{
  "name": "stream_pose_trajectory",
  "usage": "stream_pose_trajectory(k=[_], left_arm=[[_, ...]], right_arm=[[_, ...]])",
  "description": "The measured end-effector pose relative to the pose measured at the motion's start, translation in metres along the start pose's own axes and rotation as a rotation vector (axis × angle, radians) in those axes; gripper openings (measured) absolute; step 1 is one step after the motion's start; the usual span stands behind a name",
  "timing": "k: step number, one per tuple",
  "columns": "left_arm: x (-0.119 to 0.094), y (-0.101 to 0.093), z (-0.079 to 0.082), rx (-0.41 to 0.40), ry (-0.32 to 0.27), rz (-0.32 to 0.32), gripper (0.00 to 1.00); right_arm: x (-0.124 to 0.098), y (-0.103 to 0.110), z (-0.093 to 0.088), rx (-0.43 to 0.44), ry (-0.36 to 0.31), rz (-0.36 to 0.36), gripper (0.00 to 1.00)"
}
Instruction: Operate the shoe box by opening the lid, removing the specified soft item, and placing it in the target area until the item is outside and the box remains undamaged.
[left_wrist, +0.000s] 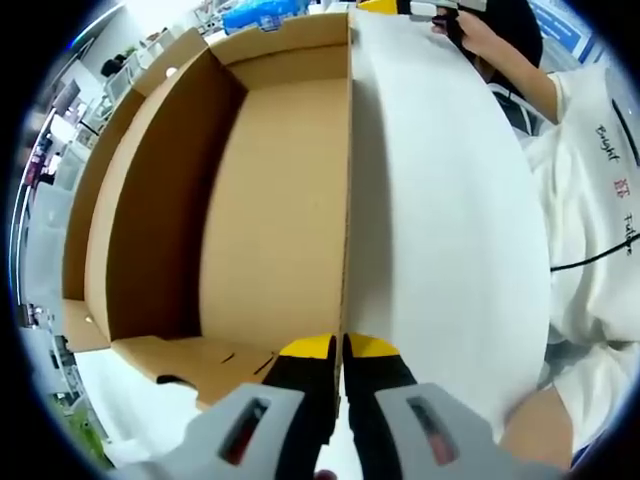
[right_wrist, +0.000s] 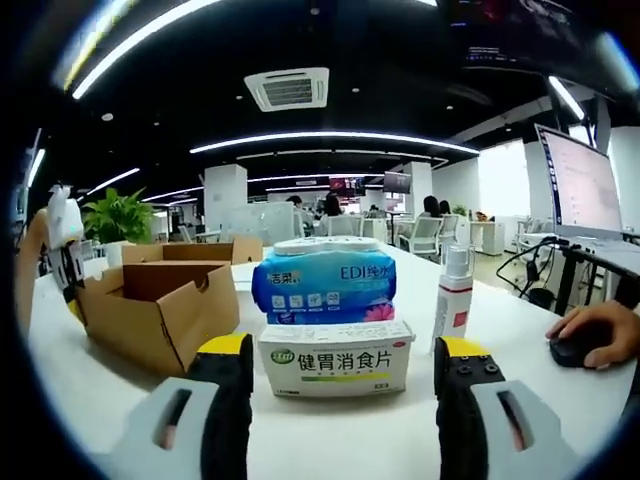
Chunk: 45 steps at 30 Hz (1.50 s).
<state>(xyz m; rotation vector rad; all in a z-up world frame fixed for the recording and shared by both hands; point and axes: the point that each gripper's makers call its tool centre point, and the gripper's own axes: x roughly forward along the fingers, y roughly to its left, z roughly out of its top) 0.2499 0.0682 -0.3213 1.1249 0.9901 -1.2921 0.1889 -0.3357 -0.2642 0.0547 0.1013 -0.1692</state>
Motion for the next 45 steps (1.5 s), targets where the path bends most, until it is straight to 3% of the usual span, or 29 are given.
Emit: stream_pose_trajectory(k=[2, 3, 7, 11, 16, 21, 25, 30, 35, 40, 42, 44, 45], left_arm=[[0.000, 0.000, 0.000, 0.013, 0.005, 0.007, 0.03], [0.000, 0.000, -0.001, 0.014, 0.006, 0.007, 0.03], [0.000, 0.000, -0.001, 0.006, 0.010, 0.003, 0.03], [0.000, 0.000, -0.001, 0.003, 0.011, 0.003, 0.03], [0.000, 0.001, -0.001, -0.004, 0.017, 0.004, 0.03], [0.000, 0.001, -0.002, -0.002, 0.021, 0.004, 0.03], [0.000, 0.000, -0.001, 0.000, 0.023, -0.011, 0.02], [0.001, 0.000, -0.001, 0.002, 0.025, -0.011, 0.02], [0.001, 0.000, -0.001, -0.008, 0.028, -0.009, 0.02], [0.001, -0.001, -0.001, -0.016, 0.033, -0.015, 0.02], [0.001, 0.000, -0.001, -0.014, 0.033, -0.014, 0.02], [0.001, 0.000, -0.001, -0.015, 0.030, -0.014, 0.02], [0.001, 0.000, -0.001, -0.014, 0.030, -0.013, 0.02]], right_arm=[[-0.004, -0.001, 0.001, -0.003, -0.022, -0.013, 0.63], [-0.005, -0.002, 0.009, -0.026, -0.074, -0.022, 0.62], [-0.011, 0.001, 0.016, -0.023, -0.097, -0.009, 0.60], [-0.010, 0.003, 0.021, -0.024, -0.090, 0.016, 0.64], [-0.010, 0.007, 0.018, 0.031, -0.064, 0.064, 0.59], [-0.012, 0.015, 0.017, 0.061, -0.067, 0.113, 0.62], [-0.013, 0.013, 0.014, 0.014, -0.065, 0.096, 0.60], [-0.013, 0.015, 0.016, 0.018, -0.080, 0.106, 0.66], [-0.010, 0.021, 0.014, -0.031, -0.056, 0.112, 0.63], [-0.013, 0.026, 0.027, -0.015, -0.070, 0.130, 0.54], [-0.014, 0.027, 0.032, -0.003, -0.098, 0.138, 0.57], [-0.013, 0.026, 0.030, 0.008, -0.097, 0.130, 0.69], [-0.012, 0.028, 0.027, 0.019, -0.084, 0.138, 0.69]])
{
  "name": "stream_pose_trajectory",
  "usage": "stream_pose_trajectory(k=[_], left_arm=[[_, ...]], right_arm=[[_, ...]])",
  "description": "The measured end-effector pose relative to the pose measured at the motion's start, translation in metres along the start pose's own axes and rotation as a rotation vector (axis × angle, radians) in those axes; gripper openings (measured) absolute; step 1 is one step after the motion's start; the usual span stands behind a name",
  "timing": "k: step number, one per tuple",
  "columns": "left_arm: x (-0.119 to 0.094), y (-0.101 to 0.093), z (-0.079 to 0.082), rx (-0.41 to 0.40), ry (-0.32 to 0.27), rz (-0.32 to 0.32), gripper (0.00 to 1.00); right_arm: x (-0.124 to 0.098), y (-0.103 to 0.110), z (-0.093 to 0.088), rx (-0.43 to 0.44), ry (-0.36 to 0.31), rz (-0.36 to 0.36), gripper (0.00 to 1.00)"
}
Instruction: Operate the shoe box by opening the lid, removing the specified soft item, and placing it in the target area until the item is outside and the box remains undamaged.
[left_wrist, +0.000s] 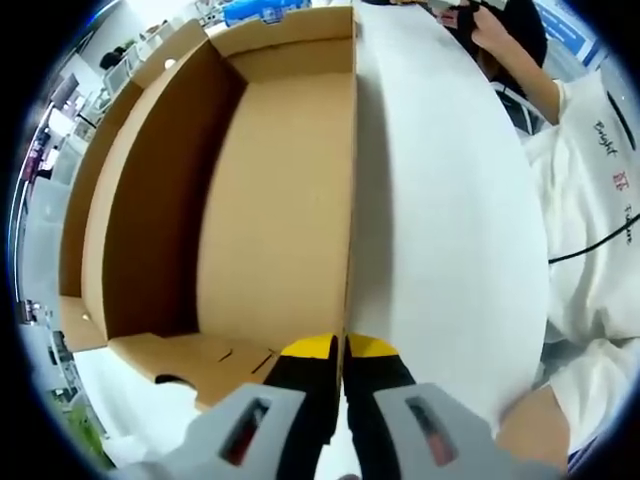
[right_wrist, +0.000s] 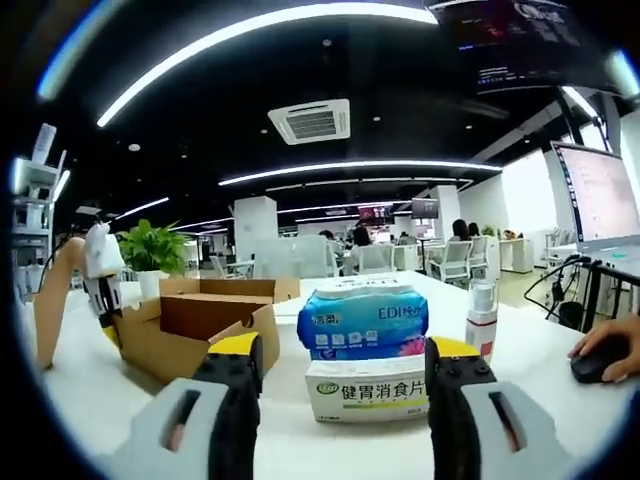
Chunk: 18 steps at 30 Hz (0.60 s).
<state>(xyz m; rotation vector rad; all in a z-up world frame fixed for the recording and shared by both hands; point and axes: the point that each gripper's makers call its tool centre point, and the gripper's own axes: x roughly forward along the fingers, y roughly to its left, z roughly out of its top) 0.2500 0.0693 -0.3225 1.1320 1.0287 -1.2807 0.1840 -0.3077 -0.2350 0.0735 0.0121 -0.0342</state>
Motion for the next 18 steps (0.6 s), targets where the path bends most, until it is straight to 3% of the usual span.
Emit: stream_pose_trajectory(k=[2, 5, 9, 18], left_arm=[[0.0001, -0.0001, 0.0000, 0.000, 0.001, 0.001, 0.02], [0.0002, 0.0002, -0.0001, -0.001, 0.001, 0.008, 0.02], [-0.0001, 0.0001, -0.0002, 0.005, 0.002, 0.003, 0.02], [-0.0003, 0.0001, -0.0006, 0.001, 0.004, 0.004, 0.02]], right_arm=[[-0.0008, 0.0028, -0.0041, 0.015, 0.012, 0.011, 0.63], [0.0008, 0.0053, -0.0046, -0.020, 0.021, 0.013, 0.65], [-0.0009, 0.0087, 0.0008, -0.004, 0.011, 0.029, 0.62], [-0.0017, 0.0056, 0.0007, -0.050, 0.029, 0.005, 0.49]])
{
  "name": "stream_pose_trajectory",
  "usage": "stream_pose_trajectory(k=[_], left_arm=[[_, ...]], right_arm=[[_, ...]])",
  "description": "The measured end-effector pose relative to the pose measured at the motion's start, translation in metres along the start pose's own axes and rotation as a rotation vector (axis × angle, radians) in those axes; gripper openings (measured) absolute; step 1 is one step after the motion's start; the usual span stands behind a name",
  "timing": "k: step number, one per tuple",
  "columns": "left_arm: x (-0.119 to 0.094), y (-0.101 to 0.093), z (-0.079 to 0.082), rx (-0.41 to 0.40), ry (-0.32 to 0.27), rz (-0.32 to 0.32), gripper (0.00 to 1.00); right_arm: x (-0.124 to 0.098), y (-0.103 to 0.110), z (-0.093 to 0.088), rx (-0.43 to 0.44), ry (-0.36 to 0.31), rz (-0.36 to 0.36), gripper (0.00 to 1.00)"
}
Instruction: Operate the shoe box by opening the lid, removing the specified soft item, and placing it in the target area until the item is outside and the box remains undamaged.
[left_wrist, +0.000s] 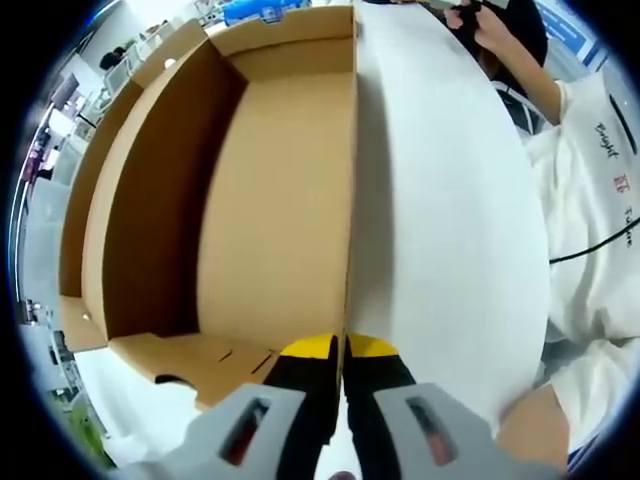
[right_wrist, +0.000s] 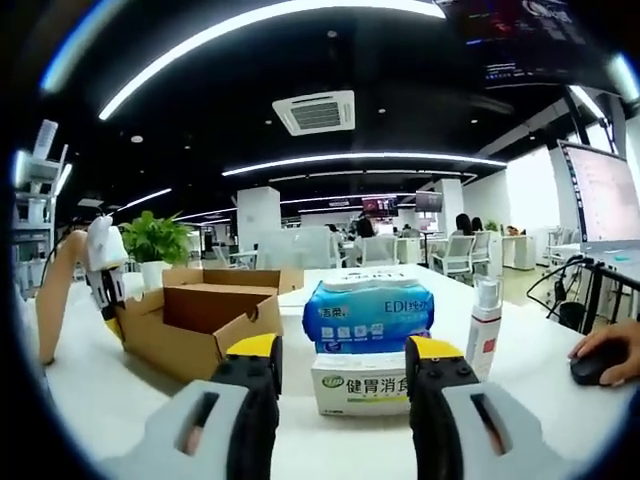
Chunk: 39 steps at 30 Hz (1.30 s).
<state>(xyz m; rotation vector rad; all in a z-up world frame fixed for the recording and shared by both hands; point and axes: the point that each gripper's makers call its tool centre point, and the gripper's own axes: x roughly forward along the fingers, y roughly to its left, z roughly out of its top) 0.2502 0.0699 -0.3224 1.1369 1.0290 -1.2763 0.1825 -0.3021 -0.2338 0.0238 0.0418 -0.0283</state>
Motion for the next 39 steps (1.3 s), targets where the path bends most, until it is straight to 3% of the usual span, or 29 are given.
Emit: stream_pose_trajectory(k=[2, 3, 5, 9, 13, 18, 20, 22, 23, 27, 35, 39], left_arm=[[0.000, 0.000, 0.000, 0.002, 0.000, 0.000, 0.02], [0.000, 0.000, 0.000, 0.001, 0.002, 0.000, 0.02], [0.000, 0.000, 0.000, -0.006, 0.010, -0.002, 0.02], [0.000, 0.000, 0.000, -0.007, 0.011, -0.002, 0.02], [0.000, 0.000, -0.001, -0.005, 0.010, -0.003, 0.02], [0.000, -0.001, 0.000, -0.011, 0.014, -0.004, 0.02], [0.000, -0.001, 0.000, -0.011, 0.013, -0.003, 0.02], [0.000, -0.001, 0.000, -0.008, 0.013, -0.001, 0.02], [0.000, -0.001, 0.000, -0.007, 0.013, -0.001, 0.02], [0.000, -0.001, 0.000, -0.003, 0.013, 0.001, 0.02], [0.001, 0.000, 0.000, -0.007, 0.019, 0.003, 0.02], [0.001, 0.000, 0.000, -0.004, 0.016, 0.002, 0.02]], right_arm=[[-0.001, 0.000, 0.001, -0.041, 0.002, -0.008, 0.48], [-0.002, 0.006, 0.004, -0.090, -0.014, 0.025, 0.50], [-0.005, 0.013, 0.007, -0.083, -0.027, 0.050, 0.54], [-0.004, 0.015, 0.005, -0.118, -0.009, 0.058, 0.49], [-0.005, 0.019, 0.006, -0.003, -0.025, 0.098, 0.49], [-0.007, 0.014, 0.012, -0.018, -0.034, 0.083, 0.48], [-0.004, 0.015, 0.009, -0.022, -0.010, 0.089, 0.45], [-0.004, 0.023, 0.003, 0.006, 0.027, 0.131, 0.28], [-0.003, 0.022, 0.004, 0.006, 0.017, 0.123, 0.25], [-0.003, 0.026, 0.004, 0.004, 0.012, 0.128, 0.44], [0.000, 0.033, 0.002, -0.068, 0.015, 0.122, 0.43], [0.001, 0.035, -0.001, -0.025, 0.027, 0.135, 0.42]])
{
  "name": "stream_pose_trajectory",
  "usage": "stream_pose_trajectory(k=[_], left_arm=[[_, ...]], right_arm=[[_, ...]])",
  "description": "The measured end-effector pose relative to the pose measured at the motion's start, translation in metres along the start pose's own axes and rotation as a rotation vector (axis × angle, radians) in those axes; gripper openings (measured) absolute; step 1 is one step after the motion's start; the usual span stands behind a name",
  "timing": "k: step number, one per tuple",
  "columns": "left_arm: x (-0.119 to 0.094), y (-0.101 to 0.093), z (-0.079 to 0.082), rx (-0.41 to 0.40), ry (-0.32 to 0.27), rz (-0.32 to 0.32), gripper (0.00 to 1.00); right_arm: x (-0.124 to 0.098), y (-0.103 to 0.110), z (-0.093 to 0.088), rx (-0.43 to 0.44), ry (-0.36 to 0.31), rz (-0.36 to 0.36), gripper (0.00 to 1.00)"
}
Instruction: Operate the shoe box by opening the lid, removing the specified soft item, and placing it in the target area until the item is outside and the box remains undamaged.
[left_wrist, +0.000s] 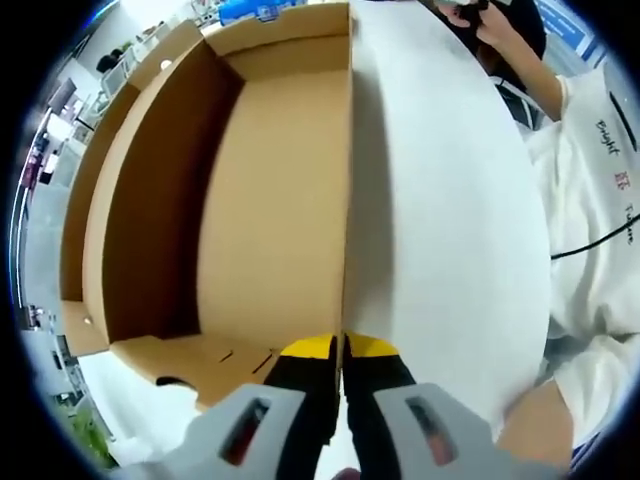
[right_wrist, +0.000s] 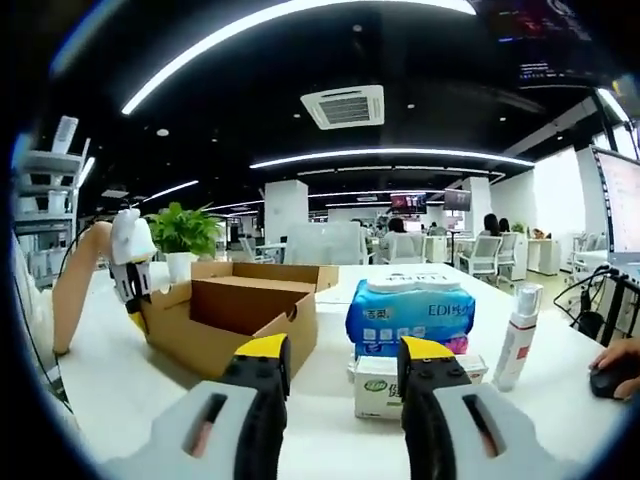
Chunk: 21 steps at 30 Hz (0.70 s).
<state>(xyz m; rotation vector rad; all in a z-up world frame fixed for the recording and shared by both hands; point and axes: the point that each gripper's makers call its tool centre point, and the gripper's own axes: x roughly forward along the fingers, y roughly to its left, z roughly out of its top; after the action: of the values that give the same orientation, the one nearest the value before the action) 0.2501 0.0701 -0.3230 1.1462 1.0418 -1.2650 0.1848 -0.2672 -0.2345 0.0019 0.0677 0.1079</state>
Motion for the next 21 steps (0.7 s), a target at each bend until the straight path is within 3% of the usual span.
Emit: stream_pose_trajectory(k=[2, 4, 9, 12, 17, 21], left_arm=[[0.000, -0.001, 0.000, 0.022, -0.003, 0.006, 0.02], [0.001, -0.001, 0.000, 0.011, 0.009, 0.015, 0.02], [0.001, -0.001, -0.001, 0.036, 0.007, 0.014, 0.02], [0.002, 0.000, -0.001, 0.024, 0.031, 0.017, 0.02], [0.001, 0.000, -0.002, 0.018, 0.033, 0.019, 0.02], [0.001, 0.000, -0.002, 0.020, 0.033, 0.019, 0.02]], right_arm=[[0.003, 0.000, 0.004, 0.009, -0.007, -0.005, 0.41], [0.004, -0.010, 0.014, -0.053, -0.026, -0.080, 0.41], [0.009, -0.005, 0.023, -0.046, -0.041, -0.074, 0.42], [0.011, -0.007, 0.015, -0.110, 0.000, -0.088, 0.40], [0.010, -0.002, 0.004, -0.096, 0.005, -0.061, 0.45], [0.008, -0.003, 0.002, -0.090, 0.011, -0.052, 0.42]])
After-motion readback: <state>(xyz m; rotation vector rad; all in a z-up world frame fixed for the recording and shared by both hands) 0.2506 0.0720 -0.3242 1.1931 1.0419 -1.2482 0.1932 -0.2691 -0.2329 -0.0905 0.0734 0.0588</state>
